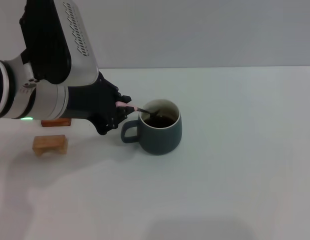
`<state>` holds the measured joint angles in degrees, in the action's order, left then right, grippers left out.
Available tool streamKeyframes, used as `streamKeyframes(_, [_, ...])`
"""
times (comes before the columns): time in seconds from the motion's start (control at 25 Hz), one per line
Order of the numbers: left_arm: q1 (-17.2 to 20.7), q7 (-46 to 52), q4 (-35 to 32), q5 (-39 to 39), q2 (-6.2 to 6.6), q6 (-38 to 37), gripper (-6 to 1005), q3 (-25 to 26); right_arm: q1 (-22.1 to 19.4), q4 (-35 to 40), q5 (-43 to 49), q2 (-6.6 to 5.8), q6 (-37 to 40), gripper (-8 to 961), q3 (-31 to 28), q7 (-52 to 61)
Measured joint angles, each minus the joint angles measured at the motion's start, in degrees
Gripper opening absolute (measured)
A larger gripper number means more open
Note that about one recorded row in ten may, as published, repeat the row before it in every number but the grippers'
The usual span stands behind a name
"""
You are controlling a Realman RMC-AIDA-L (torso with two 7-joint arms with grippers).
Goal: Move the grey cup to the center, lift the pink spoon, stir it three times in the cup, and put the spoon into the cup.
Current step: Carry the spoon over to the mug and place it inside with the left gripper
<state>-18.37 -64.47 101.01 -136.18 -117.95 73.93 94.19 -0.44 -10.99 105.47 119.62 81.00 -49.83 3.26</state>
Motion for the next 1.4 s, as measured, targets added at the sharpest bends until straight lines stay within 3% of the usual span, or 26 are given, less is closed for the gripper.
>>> streamKeyframes(0.76, [-7.49, 0.17, -13.30, -3.87, -0.09, -3.91, 144, -2.17, -0.01, -0.18, -0.01, 0.00, 0.14, -2, 0.86, 0.08])
streamKeyframes(1.12, [-8.47, 0.24, -13.50, -3.57, -0.31, -4.78, 144, -5.31, 0.40, -0.28, 0.01, 0.00, 0.14, -2, 1.01, 0.08])
streamKeyframes(1.4, [-6.93, 1.42, -9.73, -4.02, -0.15, -2.96, 144, -6.44, 0.54, -0.26, 0.06, 0.00, 0.08, -2, 1.59, 0.08])
